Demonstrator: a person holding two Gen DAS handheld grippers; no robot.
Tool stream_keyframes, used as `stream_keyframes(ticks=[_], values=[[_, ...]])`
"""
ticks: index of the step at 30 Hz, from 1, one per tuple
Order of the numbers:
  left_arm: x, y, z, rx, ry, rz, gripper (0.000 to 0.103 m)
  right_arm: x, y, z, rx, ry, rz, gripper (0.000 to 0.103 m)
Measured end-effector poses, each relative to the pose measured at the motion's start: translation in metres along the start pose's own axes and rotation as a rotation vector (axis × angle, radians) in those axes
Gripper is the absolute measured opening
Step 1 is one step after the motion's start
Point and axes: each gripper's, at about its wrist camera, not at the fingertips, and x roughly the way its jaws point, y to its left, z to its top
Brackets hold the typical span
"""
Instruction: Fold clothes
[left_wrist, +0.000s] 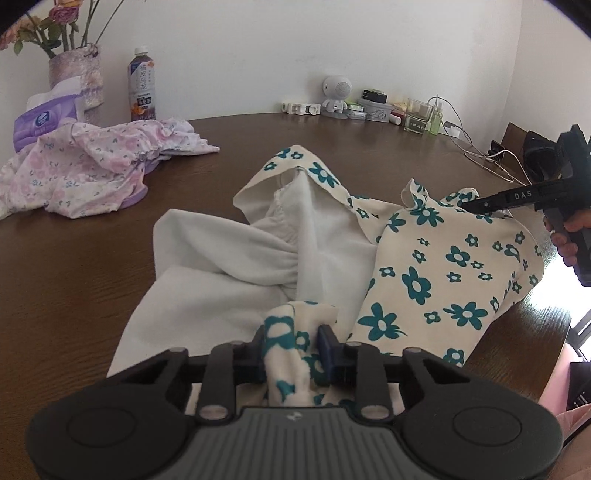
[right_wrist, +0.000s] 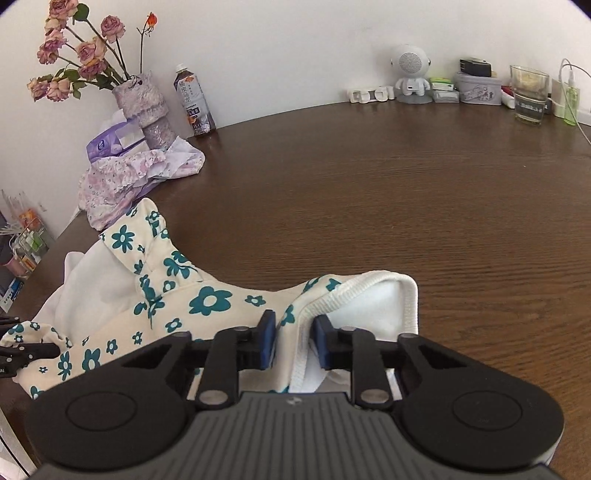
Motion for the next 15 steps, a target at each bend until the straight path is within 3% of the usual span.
stream_keyframes(ticks=[6, 15], values=[[0.03, 0.013, 0.027, -0.004, -0.029, 0.048, 0.021, 0.033, -0.002, 0.027, -0.033, -0.046, -0.071, 0.008], [0.077, 0.045, 0.095, -0.008, -0.048, 0.165, 0.011, 0.076, -0.007, 0.108, -0.017, -0.136, -0.146, 0.005]])
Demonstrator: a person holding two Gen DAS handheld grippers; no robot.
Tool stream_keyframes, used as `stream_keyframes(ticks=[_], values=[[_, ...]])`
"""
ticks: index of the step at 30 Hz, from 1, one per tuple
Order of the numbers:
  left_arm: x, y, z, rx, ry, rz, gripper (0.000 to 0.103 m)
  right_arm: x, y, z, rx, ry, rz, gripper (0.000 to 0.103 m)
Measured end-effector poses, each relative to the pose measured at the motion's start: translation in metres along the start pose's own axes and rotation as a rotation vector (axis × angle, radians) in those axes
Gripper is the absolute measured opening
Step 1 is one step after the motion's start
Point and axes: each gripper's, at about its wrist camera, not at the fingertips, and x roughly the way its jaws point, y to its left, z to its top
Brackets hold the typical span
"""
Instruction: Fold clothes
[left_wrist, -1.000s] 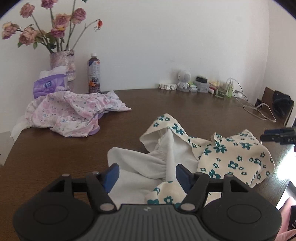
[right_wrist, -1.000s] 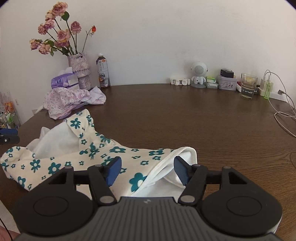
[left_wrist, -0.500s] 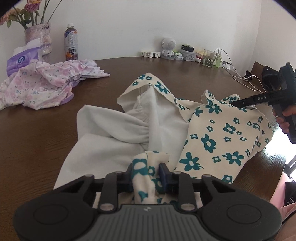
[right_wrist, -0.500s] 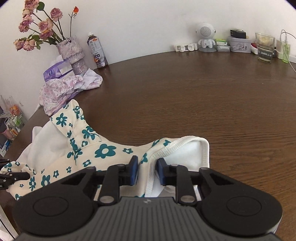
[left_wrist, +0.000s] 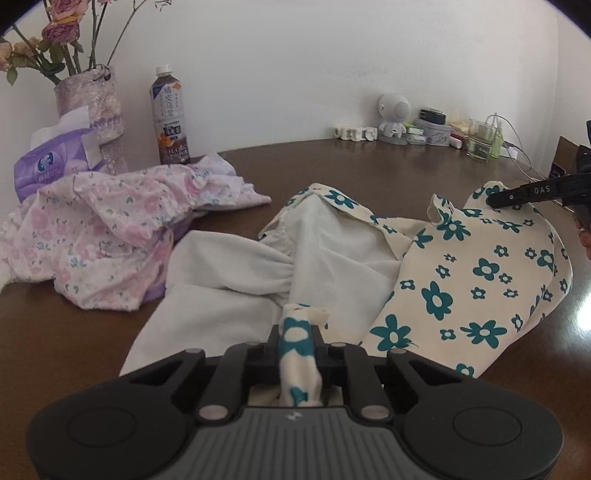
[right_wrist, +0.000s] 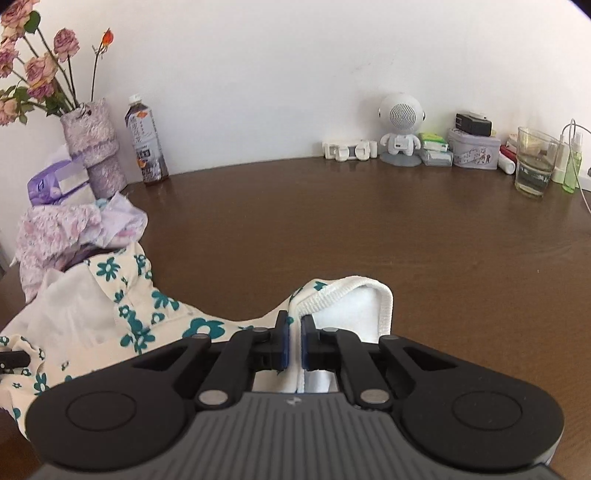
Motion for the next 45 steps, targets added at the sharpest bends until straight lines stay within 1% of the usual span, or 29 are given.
stream_keyframes(ticks=[3, 5, 7, 8, 10, 11, 12, 14, 15, 17, 19, 21, 24, 27, 29, 30, 31, 33, 34, 35, 36, 38, 40, 41, 42, 45], values=[[-0.006, 0.011, 0.029, -0.01, -0.056, 0.029, 0.01, -0.008, -0.002, 0.031, 0.032, -0.073, 0.006, 0.005], [-0.023, 0.013, 0.048, 0.007, -0.12, 0.046, 0.008, -0.022, -0.004, 0.05, 0.051, -0.137, 0.014, 0.005], [-0.044, 0.011, 0.064, 0.028, -0.188, 0.062, 0.008, -0.043, -0.007, 0.062, 0.07, -0.209, 0.047, 0.005], [-0.057, 0.009, 0.066, 0.04, -0.227, 0.058, 0.008, -0.056, -0.009, 0.065, 0.073, -0.243, 0.07, 0.005], [-0.079, 0.003, 0.058, 0.069, -0.278, 0.041, 0.008, -0.08, -0.012, 0.059, 0.06, -0.287, 0.107, 0.005], [-0.09, 0.0, 0.054, 0.083, -0.303, 0.032, 0.008, -0.089, -0.015, 0.049, 0.048, -0.283, 0.121, 0.005], [-0.098, -0.003, 0.044, 0.101, -0.306, 0.012, 0.008, -0.098, -0.018, 0.039, 0.036, -0.28, 0.135, 0.005], [-0.105, -0.01, 0.02, 0.132, -0.282, -0.031, 0.008, -0.114, -0.024, 0.018, 0.014, -0.268, 0.161, 0.005], [-0.106, -0.014, 0.007, 0.146, -0.262, -0.053, 0.008, -0.119, -0.028, 0.003, 0.009, -0.243, 0.164, 0.005], [-0.102, -0.019, -0.023, 0.156, -0.191, -0.098, 0.008, -0.127, -0.036, -0.03, 0.018, -0.188, 0.164, 0.005], [-0.094, -0.018, -0.045, 0.128, -0.121, -0.133, 0.009, -0.135, -0.042, -0.062, 0.039, -0.143, 0.164, 0.005], [-0.088, -0.015, -0.062, 0.079, -0.082, -0.157, 0.009, -0.141, -0.046, -0.093, 0.063, -0.112, 0.157, 0.005], [-0.085, -0.01, -0.075, 0.024, -0.064, -0.162, 0.009, -0.148, -0.049, -0.124, 0.097, -0.083, 0.142, 0.005], [-0.086, -0.007, -0.081, 0.005, -0.064, -0.162, 0.009, -0.151, -0.051, -0.144, 0.127, -0.06, 0.127, 0.005], [-0.086, -0.009, -0.082, 0.014, -0.062, -0.161, 0.011, -0.151, -0.05, -0.151, 0.134, -0.04, 0.115, 0.007], [-0.087, -0.011, -0.082, 0.018, -0.061, -0.16, 0.012, -0.151, -0.05, -0.154, 0.136, -0.031, 0.11, 0.01], [-0.087, -0.011, -0.082, 0.02, -0.062, -0.156, 0.015, -0.152, -0.05, -0.155, 0.136, -0.026, 0.105, 0.012], [-0.09, -0.011, -0.083, 0.016, -0.065, -0.147, 0.018, -0.158, -0.049, -0.157, 0.139, -0.031, 0.085, 0.021], [-0.093, -0.011, -0.084, 0.011, -0.068, -0.141, 0.024, -0.164, -0.048, -0.156, 0.137, -0.045, 0.071, 0.022], [-0.096, -0.011, -0.085, 0.006, -0.071, -0.136, 0.032, -0.17, -0.046, -0.155, 0.131, -0.059, 0.058, 0.027], [-0.099, -0.011, -0.085, 0.0, -0.073, -0.13, 0.036, -0.176, -0.043, -0.152, 0.113, -0.075, 0.046, 0.035], [-0.106, -0.009, -0.086, -0.018, -0.078, -0.113, 0.052, -0.189, -0.035, -0.145, 0.078, -0.108, 0.022, 0.043], [-0.111, -0.008, -0.086, -0.034, -0.082, -0.094, 0.059, -0.202, -0.028, -0.138, 0.043, -0.141, -0.002, 0.045], [-0.112, -0.008, -0.085, -0.043, -0.085, -0.083, 0.062, -0.206, -0.023, -0.134, 0.022, -0.152, -0.007, 0.048], [-0.113, -0.009, -0.084, -0.051, -0.092, -0.083, 0.062, -0.204, -0.016, -0.128, -0.011, -0.149, 0.009, 0.05], [-0.114, -0.011, -0.081, -0.075, -0.101, -0.088, 0.062, -0.191, 0.008, -0.111, -0.12, -0.123, 0.041, 0.052]])
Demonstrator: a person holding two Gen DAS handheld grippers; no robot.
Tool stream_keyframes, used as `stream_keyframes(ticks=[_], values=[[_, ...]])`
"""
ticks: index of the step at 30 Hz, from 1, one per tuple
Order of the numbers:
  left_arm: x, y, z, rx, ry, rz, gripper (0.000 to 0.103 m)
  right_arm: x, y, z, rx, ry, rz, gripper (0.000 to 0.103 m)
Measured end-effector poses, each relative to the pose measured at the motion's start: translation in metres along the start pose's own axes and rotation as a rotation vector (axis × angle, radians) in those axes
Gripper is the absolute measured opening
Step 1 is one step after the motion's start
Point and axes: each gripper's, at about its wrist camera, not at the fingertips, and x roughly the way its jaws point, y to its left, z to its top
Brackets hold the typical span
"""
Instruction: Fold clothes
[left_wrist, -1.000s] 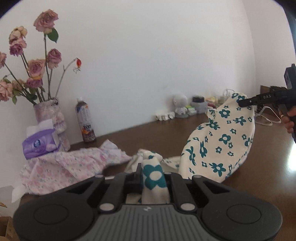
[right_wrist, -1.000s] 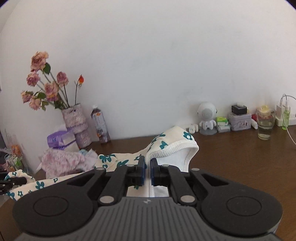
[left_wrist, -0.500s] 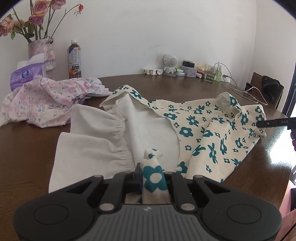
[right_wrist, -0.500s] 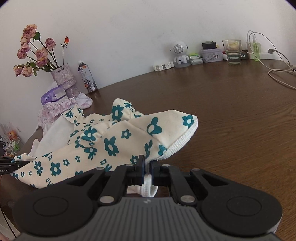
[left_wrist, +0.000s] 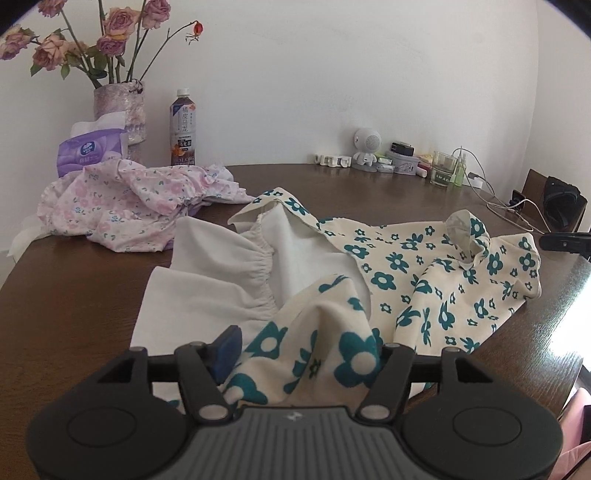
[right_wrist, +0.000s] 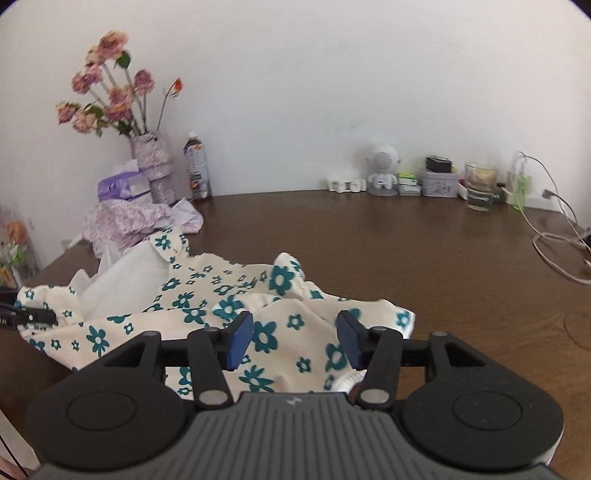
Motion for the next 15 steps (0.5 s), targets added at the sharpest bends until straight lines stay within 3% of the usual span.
stream_keyframes(ticks=[5, 11, 15], values=[[-0.006, -0.002, 0.0, -0.001, -0.016, 0.003, 0.073, 0.05, 0.032, 0.02, -0.151, 0.082, 0.039, 0.053], [-0.012, 0.014, -0.006, -0.035, -0.008, 0.035, 0.074, 0.086, 0.039, 0.027, -0.203, 0.143, 0.014, 0.061], [-0.008, 0.013, -0.003, -0.014, -0.005, 0.008, 0.074, 0.093, 0.037, 0.025, -0.21, 0.177, 0.013, 0.062]])
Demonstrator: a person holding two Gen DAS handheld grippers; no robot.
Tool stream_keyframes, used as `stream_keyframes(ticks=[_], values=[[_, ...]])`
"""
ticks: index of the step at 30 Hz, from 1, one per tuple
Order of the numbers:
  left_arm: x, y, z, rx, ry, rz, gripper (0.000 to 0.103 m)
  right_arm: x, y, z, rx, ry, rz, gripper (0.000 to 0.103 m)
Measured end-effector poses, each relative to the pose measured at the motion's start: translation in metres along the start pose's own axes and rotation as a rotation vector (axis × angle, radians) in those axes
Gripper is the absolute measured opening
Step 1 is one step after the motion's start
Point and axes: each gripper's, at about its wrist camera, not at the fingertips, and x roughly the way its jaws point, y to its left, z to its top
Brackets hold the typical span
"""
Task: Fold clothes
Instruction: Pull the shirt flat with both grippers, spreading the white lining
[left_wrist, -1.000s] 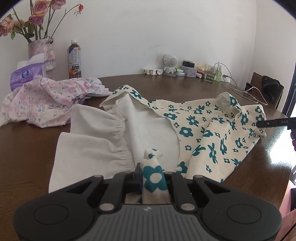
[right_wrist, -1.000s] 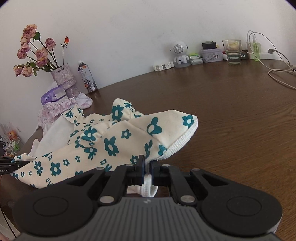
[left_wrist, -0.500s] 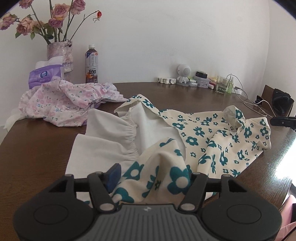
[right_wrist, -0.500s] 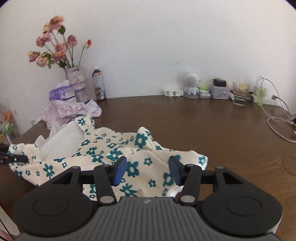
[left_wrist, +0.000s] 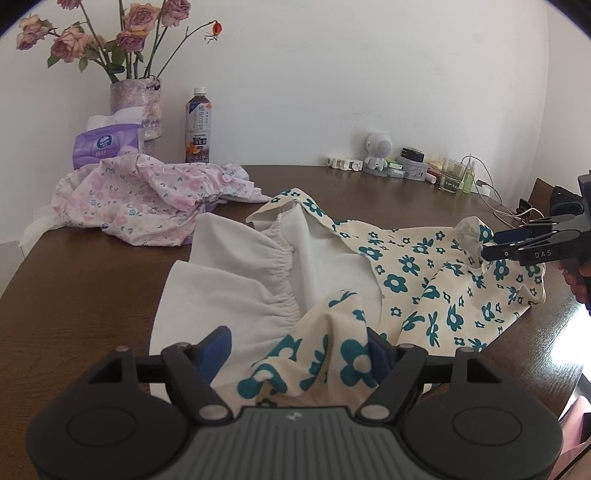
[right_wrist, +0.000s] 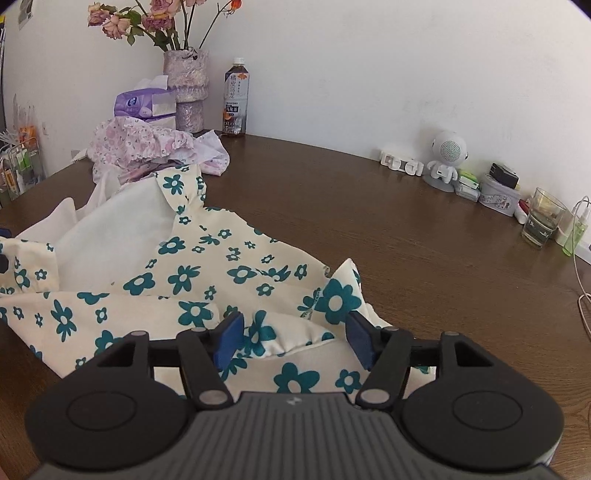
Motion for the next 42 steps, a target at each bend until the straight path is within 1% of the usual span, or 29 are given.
stream_keyframes(ticks=[2, 4, 6, 7, 8, 9, 10, 11, 12, 13, 16, 18, 20, 23, 25, 28, 30, 32, 35, 37, 38, 40, 42], values=[[0.005, -0.005, 0.003, 0.026, 0.001, -0.016, 0.074, 0.004, -0.001, -0.002, -0.003, 0.027, 0.002, 0.061], [0.012, -0.009, 0.005, 0.047, 0.012, -0.027, 0.074, 0.008, -0.002, -0.006, 0.002, 0.049, 0.002, 0.051], [0.02, -0.013, 0.005, 0.059, 0.034, -0.031, 0.074, 0.008, -0.004, -0.008, 0.02, 0.058, 0.018, 0.022], [0.025, -0.014, 0.005, 0.061, 0.046, -0.033, 0.074, 0.007, -0.005, -0.01, 0.031, 0.06, 0.03, 0.017], [0.028, -0.014, 0.004, 0.058, 0.054, -0.033, 0.071, 0.006, -0.007, -0.01, 0.039, 0.061, 0.04, 0.009], [0.03, -0.014, 0.004, 0.056, 0.059, -0.031, 0.068, 0.004, -0.007, -0.01, 0.04, 0.054, 0.041, 0.006], [0.032, -0.013, 0.003, 0.051, 0.061, -0.03, 0.054, 0.001, -0.008, -0.009, 0.041, 0.046, 0.042, 0.005], [0.033, -0.011, 0.004, 0.041, 0.065, -0.031, 0.031, -0.001, -0.008, -0.009, 0.042, 0.039, 0.043, 0.003], [0.034, -0.009, 0.004, 0.032, 0.073, -0.037, 0.017, -0.004, -0.009, -0.009, 0.043, 0.032, 0.044, 0.003], [0.036, -0.007, 0.006, 0.022, 0.08, -0.044, 0.007, -0.006, -0.009, -0.007, 0.045, 0.024, 0.044, 0.002], [0.042, -0.004, 0.015, 0.032, 0.064, -0.038, 0.006, -0.011, -0.015, 0.004, 0.06, -0.014, 0.032, 0.002], [0.046, -0.003, 0.027, 0.026, 0.047, -0.026, 0.005, -0.017, -0.019, 0.015, 0.076, -0.048, 0.019, 0.002], [0.043, -0.002, 0.04, 0.021, 0.007, -0.017, 0.005, -0.027, -0.022, 0.025, 0.095, -0.094, 0.012, 0.002], [0.022, -0.005, 0.052, 0.032, -0.076, -0.027, 0.005, -0.065, -0.02, 0.03, 0.094, -0.19, 0.015, 0.002], [0.001, -0.007, 0.054, 0.049, -0.13, -0.044, 0.005, -0.093, -0.017, 0.025, 0.088, -0.238, 0.011, 0.002], [-0.026, -0.011, 0.044, 0.082, -0.153, -0.091, 0.005, -0.131, -0.01, 0.003, 0.102, -0.263, 0.032, 0.002], [-0.034, -0.014, 0.026, 0.101, -0.102, -0.121, 0.006, -0.146, -0.002, -0.022, 0.111, -0.233, 0.045, 0.002], [-0.037, -0.016, 0.005, 0.111, -0.042, -0.135, 0.006, -0.152, 0.005, -0.054, 0.146, -0.176, 0.065, 0.002], [-0.037, -0.011, -0.022, 0.077, 0.028, -0.162, 0.006, -0.153, 0.013, -0.098, 0.223, -0.097, 0.092, 0.002], [-0.037, -0.01, -0.032, 0.062, 0.05, -0.175, 0.008, -0.147, 0.014, -0.116, 0.268, -0.069, 0.099, 0.002], [-0.037, -0.009, -0.037, 0.059, 0.059, -0.18, 0.012, -0.143, 0.015, -0.124, 0.291, -0.054, 0.102, 0.002], [-0.037, -0.009, -0.042, 0.062, 0.068, -0.182, 0.012, -0.138, 0.016, -0.14, 0.333, -0.028, 0.109, 0.002], [-0.04, -0.01, -0.046, 0.069, 0.071, -0.183, 0.013, -0.134, 0.018, -0.147, 0.35, -0.017, 0.114, 0.002]])
